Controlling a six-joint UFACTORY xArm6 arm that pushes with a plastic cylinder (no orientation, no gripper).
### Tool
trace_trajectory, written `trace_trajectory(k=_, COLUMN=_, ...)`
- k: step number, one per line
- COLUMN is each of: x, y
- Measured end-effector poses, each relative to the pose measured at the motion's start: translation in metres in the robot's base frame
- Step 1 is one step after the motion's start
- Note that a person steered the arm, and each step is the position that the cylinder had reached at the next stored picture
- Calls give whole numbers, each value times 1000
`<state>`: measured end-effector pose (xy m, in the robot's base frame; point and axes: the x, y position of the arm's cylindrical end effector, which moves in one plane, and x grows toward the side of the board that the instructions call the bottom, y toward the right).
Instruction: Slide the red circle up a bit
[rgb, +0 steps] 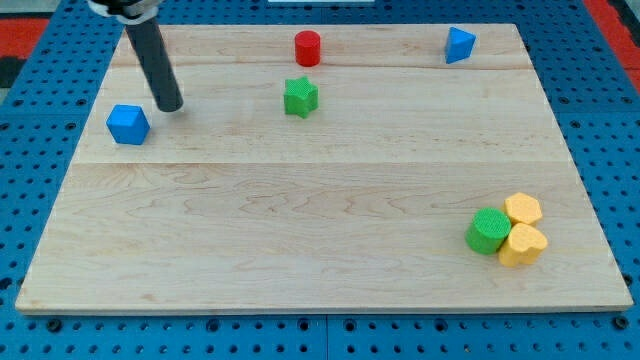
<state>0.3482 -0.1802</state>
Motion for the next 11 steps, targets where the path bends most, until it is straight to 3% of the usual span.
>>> trace_trajectory(k=5, x=-52, y=105)
trace_trajectory(k=9, x=-88, y=154)
trace_trajectory(k=11, x=-81, y=155)
